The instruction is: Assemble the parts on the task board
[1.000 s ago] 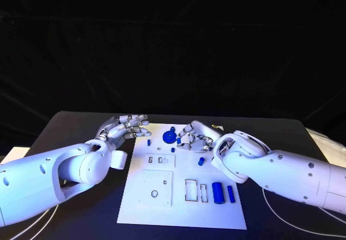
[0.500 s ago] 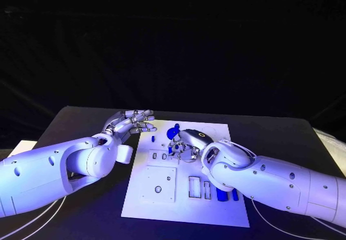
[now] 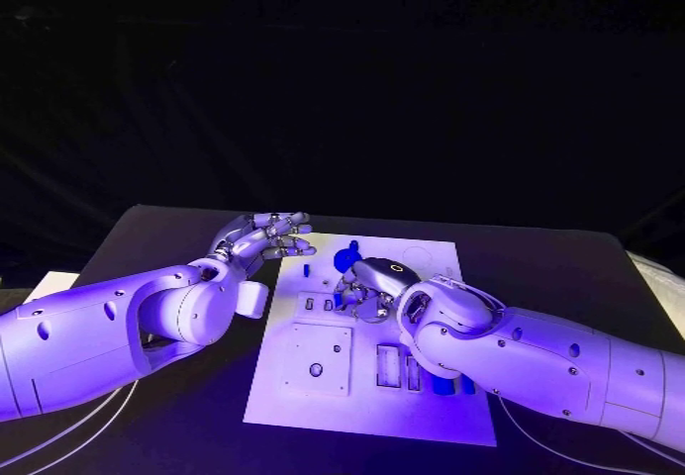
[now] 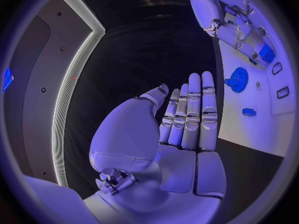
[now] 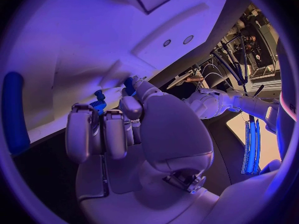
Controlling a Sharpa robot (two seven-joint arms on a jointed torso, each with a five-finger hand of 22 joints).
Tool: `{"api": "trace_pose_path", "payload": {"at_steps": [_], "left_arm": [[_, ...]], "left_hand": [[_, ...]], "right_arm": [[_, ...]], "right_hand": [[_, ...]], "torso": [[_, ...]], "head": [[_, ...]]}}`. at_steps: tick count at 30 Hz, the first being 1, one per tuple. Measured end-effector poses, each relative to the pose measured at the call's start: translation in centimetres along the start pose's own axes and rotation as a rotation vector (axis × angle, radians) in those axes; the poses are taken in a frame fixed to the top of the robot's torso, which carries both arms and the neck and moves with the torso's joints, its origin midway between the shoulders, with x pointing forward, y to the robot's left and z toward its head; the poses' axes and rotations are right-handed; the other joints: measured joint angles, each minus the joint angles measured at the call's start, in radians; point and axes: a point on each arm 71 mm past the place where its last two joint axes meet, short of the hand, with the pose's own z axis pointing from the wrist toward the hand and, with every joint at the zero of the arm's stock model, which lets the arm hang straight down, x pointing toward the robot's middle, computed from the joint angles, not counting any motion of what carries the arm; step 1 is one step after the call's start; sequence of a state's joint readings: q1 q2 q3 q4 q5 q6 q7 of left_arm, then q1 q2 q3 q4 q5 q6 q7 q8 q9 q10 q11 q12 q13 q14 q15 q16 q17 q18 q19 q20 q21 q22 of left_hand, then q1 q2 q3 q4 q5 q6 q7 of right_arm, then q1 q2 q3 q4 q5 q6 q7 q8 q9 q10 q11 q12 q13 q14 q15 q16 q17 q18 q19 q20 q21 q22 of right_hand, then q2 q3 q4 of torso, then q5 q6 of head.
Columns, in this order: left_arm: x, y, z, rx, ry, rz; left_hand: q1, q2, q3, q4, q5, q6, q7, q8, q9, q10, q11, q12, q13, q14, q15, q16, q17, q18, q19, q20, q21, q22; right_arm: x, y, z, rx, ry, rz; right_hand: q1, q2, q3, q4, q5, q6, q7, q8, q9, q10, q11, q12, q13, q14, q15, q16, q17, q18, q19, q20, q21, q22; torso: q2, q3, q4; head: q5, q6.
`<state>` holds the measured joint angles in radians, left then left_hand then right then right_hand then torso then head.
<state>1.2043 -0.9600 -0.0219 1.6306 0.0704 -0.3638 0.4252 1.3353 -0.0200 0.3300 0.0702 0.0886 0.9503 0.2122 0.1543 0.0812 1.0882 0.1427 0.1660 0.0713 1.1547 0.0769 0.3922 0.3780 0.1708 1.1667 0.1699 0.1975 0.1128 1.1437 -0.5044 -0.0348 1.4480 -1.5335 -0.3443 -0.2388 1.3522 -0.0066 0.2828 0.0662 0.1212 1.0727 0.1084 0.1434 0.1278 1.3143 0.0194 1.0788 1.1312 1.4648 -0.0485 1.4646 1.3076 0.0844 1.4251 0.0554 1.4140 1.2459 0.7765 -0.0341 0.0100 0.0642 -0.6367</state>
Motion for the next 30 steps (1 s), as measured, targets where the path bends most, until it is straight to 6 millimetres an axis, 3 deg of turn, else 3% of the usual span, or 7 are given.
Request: {"api": "trace_pose_path", "payload": {"at_steps": [17,21,23,30], "left_arm": [[0.15,0.03,0.07,0.000,0.003,-0.001],[0.16,0.03,0.08,0.000,0.003,-0.001],[0.15,0.03,0.08,0.000,0.003,-0.001],[0.17,0.04,0.10,0.000,0.003,-0.001]], "left_hand": [[0.000,0.000,0.000,0.000,0.000,0.000,0.000,0.000,0.000,0.000,0.000,0.000,0.000,0.000,0.000,0.000,0.000,0.000,0.000,0.000,0.000,0.000],[-0.004,-0.004,0.004,-0.004,0.000,0.000,0.000,0.000,0.000,0.000,0.000,0.000,-0.001,-0.004,-0.004,0.000,0.001,0.000,-0.004,0.004,0.000,0.000],[-0.004,-0.004,0.004,-0.004,0.000,0.000,0.000,0.000,0.000,0.000,0.000,0.000,-0.001,-0.004,-0.004,0.000,0.001,0.000,-0.004,0.004,0.000,0.000],[-0.004,-0.004,0.004,-0.004,0.000,0.000,0.000,0.000,0.000,0.000,0.000,0.000,-0.001,-0.004,-0.004,0.000,0.001,0.000,-0.004,0.004,0.000,0.000]], "right_arm": [[-0.10,-0.12,-0.03,0.010,0.015,-0.039],[-0.11,-0.14,-0.04,0.012,0.017,-0.044],[-0.11,-0.15,-0.04,0.014,0.020,-0.047],[0.05,-0.12,-0.05,0.017,0.030,-0.053]], "right_hand": [[-0.006,-0.006,-0.003,-0.003,0.011,-0.001,-0.001,0.000,0.000,-0.018,0.005,-0.032,-0.020,0.000,0.000,0.000,0.000,0.000,0.000,0.000,0.000,-0.001],[-0.023,-0.023,-0.008,-0.002,0.015,-0.002,0.001,-0.003,0.016,-0.040,0.011,-0.065,-0.043,0.000,0.000,-0.005,0.000,0.000,0.000,0.000,0.000,-0.004],[-0.036,-0.026,-0.015,0.004,0.006,-0.011,0.009,-0.012,0.024,-0.052,0.012,-0.086,-0.059,0.000,0.000,-0.006,0.000,0.000,0.000,0.000,0.000,-0.005],[-0.069,-0.057,-0.043,0.024,-0.013,-0.052,0.028,-0.040,0.012,-0.082,0.028,-0.132,-0.094,0.003,0.011,-0.010,0.000,0.000,-0.004,0.011,-0.005,-0.012]], "torso": [[0.000,0.0000,0.0003],[0.000,-0.0001,-0.0002],[0.000,-0.0001,-0.0003],[0.000,-0.0001,-0.0006]], "head": [[0.005,-0.010],[0.003,-0.010],[0.002,-0.010],[0.001,-0.012]]}}
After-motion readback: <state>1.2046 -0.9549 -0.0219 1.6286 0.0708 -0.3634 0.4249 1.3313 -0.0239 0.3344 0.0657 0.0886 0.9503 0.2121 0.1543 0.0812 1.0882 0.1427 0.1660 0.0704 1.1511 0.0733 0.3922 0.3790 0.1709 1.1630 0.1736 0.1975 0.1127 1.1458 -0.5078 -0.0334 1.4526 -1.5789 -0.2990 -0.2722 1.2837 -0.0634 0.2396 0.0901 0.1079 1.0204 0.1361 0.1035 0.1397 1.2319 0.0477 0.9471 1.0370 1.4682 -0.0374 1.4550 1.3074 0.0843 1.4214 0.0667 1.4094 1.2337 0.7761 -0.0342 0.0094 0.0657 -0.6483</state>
